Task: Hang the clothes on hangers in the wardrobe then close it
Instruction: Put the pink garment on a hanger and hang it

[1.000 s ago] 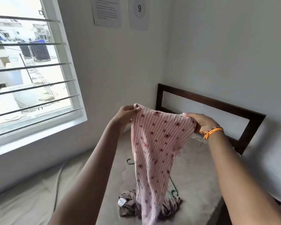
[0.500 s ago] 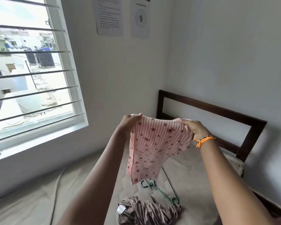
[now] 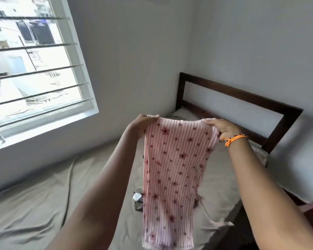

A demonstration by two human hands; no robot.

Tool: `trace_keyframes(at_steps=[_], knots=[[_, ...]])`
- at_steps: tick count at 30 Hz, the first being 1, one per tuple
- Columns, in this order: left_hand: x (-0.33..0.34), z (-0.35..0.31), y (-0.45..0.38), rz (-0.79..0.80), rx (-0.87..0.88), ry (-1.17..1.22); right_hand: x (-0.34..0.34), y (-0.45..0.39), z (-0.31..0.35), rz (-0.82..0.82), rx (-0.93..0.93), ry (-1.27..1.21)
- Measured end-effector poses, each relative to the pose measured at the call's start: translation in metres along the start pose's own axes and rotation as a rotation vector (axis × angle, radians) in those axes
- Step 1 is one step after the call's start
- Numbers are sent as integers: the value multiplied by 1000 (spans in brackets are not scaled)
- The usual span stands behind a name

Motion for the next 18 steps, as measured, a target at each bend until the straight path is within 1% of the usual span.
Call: trace_keyframes(at_steps=[1, 2, 3, 4, 5, 6, 7, 8, 9, 10, 11, 13, 14, 15, 16, 18], knots=[[-1, -4, -1, 22, 44, 66, -2, 1, 3, -27, -40, -51], [-1, -4, 2, 64, 84, 155, -3, 2, 1, -15, -77, -145], [0, -4, 3, 115, 114, 237, -2, 3, 1, 42, -121, -289], [1, 0, 3, 155, 117, 260, 0, 4, -5, 118, -117, -395], [2, 6, 3, 168, 94, 196, 3, 5, -13, 167, -93, -417], [2, 13, 2, 157, 51, 91, 6, 7, -21, 165, -71, -344], [2, 18, 0, 118, 17, 16, 6, 4, -25, 115, -65, -236], [1, 20, -1, 73, 2, -3, 5, 4, -26, 56, -68, -170], [0, 18, -2, 19, 7, 16, 3, 0, -25, 10, -68, -160], [-3, 15, -4, -32, 21, 55, 1, -2, -20, -3, -72, -201], [-6, 12, -6, -55, 38, 115, -1, -6, -15, 19, -89, -266], [-8, 7, -6, -1, 76, 267, 0, -10, -5, 82, -129, -383], [-7, 6, -7, 33, 65, 281, 2, -12, -4, 88, -124, -388], [-7, 7, -9, 40, 28, 222, 4, -19, -6, 68, -101, -365], [-8, 8, -12, 13, -17, 137, 5, -24, -8, 21, -76, -310], [-10, 8, -20, -93, -65, 44, 6, -36, -9, -50, -33, -216]])
Point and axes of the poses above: each hand's wrist, its own y-axis away from the middle knuckle, its own x-axis out of the palm, z = x × y, the point moved 3 cm from there along -y, towards the middle knuckle, and after that the axes turned 4 degrees about -x, right-handed, at the moved point
